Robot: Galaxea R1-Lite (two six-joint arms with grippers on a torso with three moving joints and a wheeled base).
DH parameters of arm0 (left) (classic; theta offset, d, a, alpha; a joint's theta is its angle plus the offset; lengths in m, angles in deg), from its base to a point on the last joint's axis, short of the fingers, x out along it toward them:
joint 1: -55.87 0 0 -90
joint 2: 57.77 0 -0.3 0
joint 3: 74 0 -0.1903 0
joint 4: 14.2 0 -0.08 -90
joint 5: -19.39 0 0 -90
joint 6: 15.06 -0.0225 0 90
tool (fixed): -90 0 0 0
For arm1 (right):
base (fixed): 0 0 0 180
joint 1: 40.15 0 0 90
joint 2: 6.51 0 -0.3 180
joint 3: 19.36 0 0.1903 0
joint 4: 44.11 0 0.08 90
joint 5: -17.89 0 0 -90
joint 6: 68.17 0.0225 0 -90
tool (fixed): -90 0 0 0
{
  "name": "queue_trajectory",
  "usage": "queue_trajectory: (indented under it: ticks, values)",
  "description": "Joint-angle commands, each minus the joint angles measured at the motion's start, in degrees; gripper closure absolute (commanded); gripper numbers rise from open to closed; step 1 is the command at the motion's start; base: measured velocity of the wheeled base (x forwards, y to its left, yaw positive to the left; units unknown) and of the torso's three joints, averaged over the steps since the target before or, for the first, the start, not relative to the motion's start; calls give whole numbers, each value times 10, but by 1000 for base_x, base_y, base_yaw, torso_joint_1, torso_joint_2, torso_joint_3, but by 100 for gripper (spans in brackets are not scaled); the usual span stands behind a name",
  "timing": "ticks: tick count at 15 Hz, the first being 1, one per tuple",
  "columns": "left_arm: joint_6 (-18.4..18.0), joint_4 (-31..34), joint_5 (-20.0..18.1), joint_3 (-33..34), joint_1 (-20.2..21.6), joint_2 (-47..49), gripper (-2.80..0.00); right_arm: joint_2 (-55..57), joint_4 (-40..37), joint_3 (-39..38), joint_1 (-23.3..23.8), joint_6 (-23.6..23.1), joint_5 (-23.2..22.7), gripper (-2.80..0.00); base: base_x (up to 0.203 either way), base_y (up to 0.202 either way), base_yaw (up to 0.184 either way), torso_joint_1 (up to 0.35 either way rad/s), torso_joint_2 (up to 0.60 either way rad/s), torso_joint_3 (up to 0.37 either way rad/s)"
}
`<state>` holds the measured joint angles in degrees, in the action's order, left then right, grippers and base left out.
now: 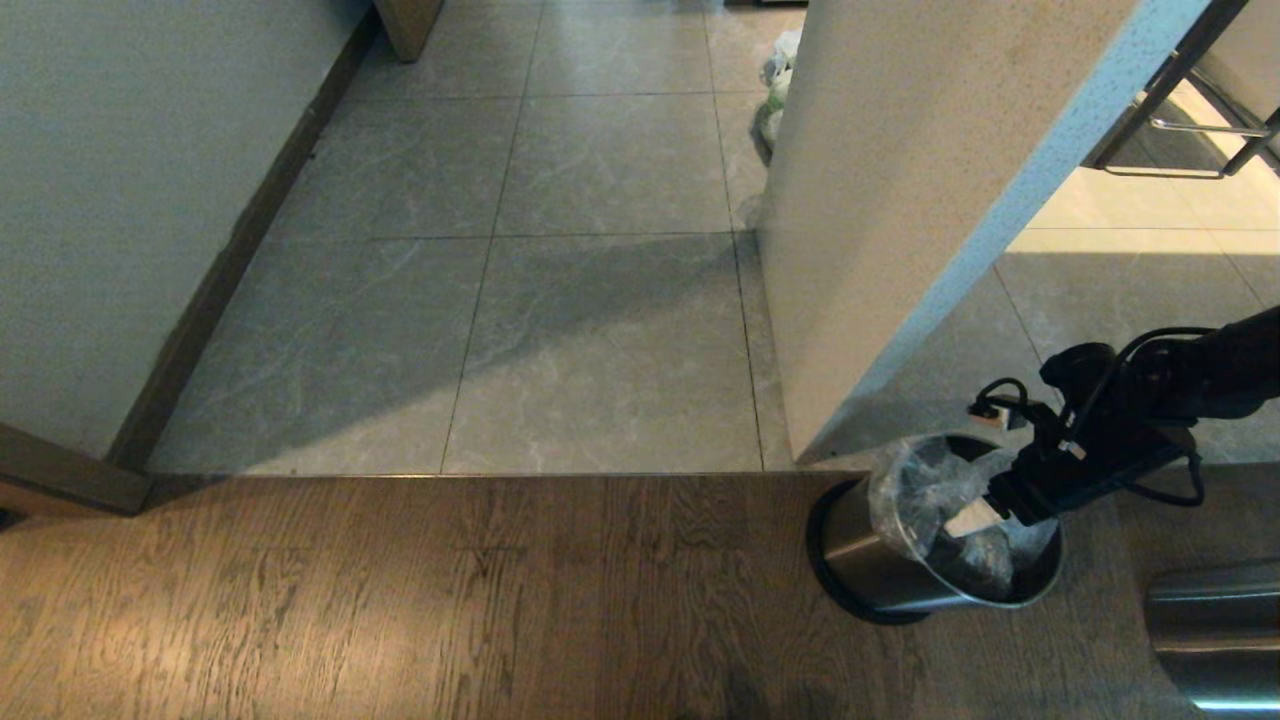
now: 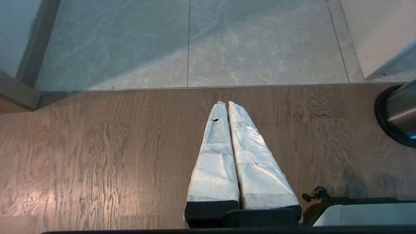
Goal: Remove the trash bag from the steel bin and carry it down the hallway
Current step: Pick up the trash bag
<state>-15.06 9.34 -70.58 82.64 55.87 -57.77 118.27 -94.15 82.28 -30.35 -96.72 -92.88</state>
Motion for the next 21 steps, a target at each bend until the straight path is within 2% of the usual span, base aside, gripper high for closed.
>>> queue_trajectory:
  ticks: [1,4,15,21]
  values:
    - [0,0,0,0,0,0,0,4,2,0,-6,9,-20,-280,0,0,0,0,0,0]
    - [0,0,0,0,0,0,0,10,5,1,-16,22,-50,-280,0,0,0,0,0,0]
    - [0,0,0,0,0,0,0,25,15,13,-18,32,-50,-280,0,0,0,0,0,0]
    - [0,0,1,0,0,0,0,50,61,34,-20,31,-47,-280,0,0,0,0,0,0]
